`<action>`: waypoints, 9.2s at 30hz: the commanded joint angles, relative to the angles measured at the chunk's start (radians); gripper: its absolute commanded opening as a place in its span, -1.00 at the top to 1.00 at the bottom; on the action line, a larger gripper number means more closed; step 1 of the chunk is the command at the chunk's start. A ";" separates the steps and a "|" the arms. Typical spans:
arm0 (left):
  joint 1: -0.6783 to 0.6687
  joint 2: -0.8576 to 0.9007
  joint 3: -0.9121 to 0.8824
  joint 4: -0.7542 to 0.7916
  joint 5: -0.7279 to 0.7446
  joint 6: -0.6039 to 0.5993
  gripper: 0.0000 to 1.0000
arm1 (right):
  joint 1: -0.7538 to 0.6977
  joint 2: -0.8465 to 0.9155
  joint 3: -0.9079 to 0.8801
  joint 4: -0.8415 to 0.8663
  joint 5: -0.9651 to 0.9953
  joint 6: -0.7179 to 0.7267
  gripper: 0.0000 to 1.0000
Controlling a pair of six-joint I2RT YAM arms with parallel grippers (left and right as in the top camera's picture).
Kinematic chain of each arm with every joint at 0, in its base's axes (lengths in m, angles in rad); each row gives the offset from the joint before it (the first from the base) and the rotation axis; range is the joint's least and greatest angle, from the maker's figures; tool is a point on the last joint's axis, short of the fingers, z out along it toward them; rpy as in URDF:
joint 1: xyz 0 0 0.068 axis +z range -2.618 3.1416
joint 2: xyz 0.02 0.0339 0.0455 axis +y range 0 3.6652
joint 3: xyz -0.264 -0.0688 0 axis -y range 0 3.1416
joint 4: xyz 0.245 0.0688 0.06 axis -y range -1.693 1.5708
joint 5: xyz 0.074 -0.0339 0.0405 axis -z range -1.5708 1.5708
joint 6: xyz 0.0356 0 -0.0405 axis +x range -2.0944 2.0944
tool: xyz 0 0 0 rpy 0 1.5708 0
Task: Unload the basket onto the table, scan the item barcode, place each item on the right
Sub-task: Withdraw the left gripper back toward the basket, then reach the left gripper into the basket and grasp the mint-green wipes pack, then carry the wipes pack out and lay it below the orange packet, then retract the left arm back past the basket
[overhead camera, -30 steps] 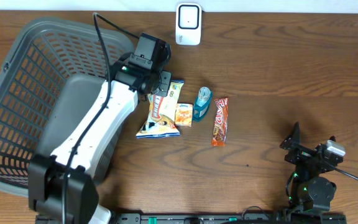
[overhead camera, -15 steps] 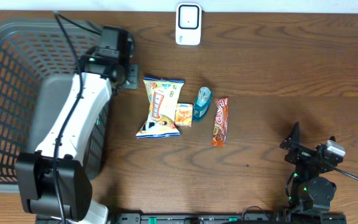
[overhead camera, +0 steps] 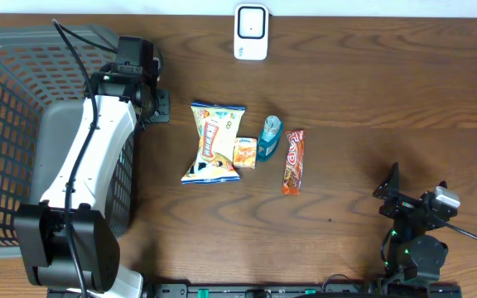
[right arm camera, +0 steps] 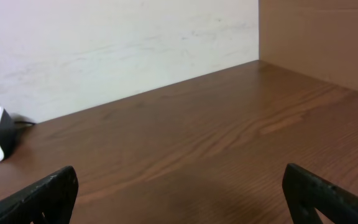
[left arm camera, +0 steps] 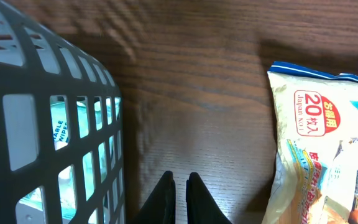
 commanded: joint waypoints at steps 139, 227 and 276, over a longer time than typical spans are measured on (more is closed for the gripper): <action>0.551 0.206 -0.048 0.080 0.533 0.489 -0.96 | -0.005 -0.003 -0.002 -0.004 0.002 -0.011 -0.99; -0.545 -0.368 -0.276 -0.092 0.177 -0.363 0.54 | -0.005 -0.003 -0.003 -0.004 0.002 -0.011 -0.99; -0.315 -0.534 -0.284 -0.416 -0.264 -0.752 -0.96 | -0.005 -0.003 -0.002 -0.004 0.002 -0.011 -0.99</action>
